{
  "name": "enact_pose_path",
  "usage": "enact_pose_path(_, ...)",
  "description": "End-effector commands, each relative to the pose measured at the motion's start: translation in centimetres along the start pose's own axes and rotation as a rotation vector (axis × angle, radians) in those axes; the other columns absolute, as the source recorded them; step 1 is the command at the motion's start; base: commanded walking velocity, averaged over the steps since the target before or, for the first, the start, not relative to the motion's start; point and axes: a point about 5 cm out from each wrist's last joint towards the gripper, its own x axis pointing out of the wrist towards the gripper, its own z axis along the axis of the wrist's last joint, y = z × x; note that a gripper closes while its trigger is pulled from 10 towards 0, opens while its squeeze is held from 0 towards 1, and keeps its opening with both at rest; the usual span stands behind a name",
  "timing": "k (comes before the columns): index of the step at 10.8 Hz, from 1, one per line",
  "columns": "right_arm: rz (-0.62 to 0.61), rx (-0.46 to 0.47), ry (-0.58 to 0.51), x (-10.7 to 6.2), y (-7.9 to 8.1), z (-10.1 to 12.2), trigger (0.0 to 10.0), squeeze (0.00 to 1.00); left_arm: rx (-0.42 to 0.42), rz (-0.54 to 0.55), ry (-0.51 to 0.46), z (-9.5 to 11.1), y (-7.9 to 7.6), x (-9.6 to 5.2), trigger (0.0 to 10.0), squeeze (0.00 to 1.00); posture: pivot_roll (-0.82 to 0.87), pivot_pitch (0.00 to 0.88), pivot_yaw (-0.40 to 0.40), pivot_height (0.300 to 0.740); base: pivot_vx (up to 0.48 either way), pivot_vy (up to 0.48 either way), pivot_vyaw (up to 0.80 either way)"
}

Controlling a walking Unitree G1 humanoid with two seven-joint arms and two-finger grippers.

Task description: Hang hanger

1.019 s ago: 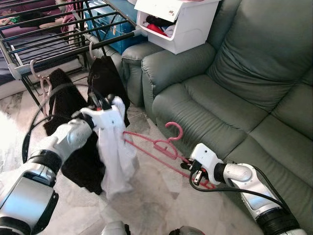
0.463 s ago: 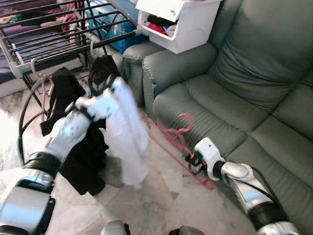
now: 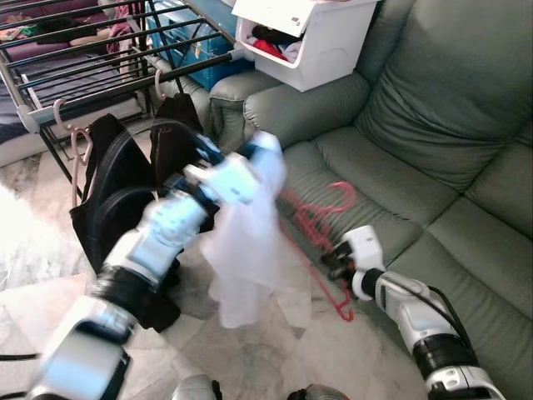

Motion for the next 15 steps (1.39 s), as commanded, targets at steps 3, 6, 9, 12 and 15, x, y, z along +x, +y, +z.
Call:
enact_pose_path(3, -0.268, 0.348, -0.224, 0.0, -3.3, 3.6, 10.0, 0.00, -0.313, -0.283, 0.000, 2.1, -3.6, -1.0, 10.0, 0.00, -0.03, 0.000, -0.025, 0.740, 0.000, 0.000, 0.00)
enact_pose_path(6, -0.296, 0.644, -0.489, -0.5, -4.3, 9.0, 10.0, 0.00, -0.369, -0.499, 0.196, -0.3, -6.8, -4.6, 10.0, 0.00, -0.02, 0.000, -0.026, 0.740, 0.000, 0.000, 0.00)
enact_pose_path(9, 0.021, 0.767, -0.666, -0.8, -0.7, 14.7, 10.0, 0.00, -0.200, -0.461, 0.334, -3.1, -7.5, -5.1, 10.0, 0.00, -0.04, 0.000, -0.029, 0.740, 0.000, 0.000, 0.00)
enact_pose_path(12, 0.157, 0.806, -0.756, -1.8, 2.3, 18.2, 10.0, 0.00, -0.152, -0.411, 0.404, -4.3, -7.3, -5.3, 10.0, 0.00, -0.04, 0.000, -0.041, 0.740, 0.000, 0.000, 0.00)
enact_pose_path(15, -0.181, 0.630, -0.640, -1.8, -1.4, 15.1, 10.0, 0.00, -0.143, -0.373, 0.377, -4.3, -7.6, -5.0, 10.0, 0.00, -0.04, 0.000, -0.049, 0.740, 0.000, 0.000, 0.00)
